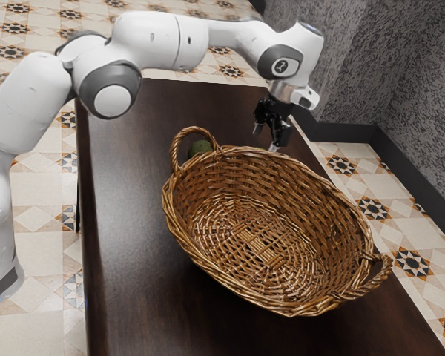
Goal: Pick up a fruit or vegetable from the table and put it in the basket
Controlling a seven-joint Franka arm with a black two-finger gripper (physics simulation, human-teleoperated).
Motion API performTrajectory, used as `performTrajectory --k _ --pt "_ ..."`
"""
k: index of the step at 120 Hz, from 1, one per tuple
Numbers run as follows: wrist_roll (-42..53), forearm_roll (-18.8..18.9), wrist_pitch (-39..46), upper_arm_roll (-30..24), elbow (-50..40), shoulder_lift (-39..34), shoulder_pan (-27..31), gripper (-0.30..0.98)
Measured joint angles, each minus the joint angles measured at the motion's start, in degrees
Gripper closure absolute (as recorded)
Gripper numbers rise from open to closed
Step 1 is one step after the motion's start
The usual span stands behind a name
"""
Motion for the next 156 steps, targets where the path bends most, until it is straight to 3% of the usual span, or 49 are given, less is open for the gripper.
performTrajectory --k 90,126,156 --pt "0.7 -0.02 1.58 0.04 -0.17 6.71 1.32 0.0" --pt "0.54 -0.47 1.71 0.03 -0.08 6.54 1.18 0.35" --pt "0.52 0.0 0.99 -2.31 1.96 0.19 -0.27 0.39"
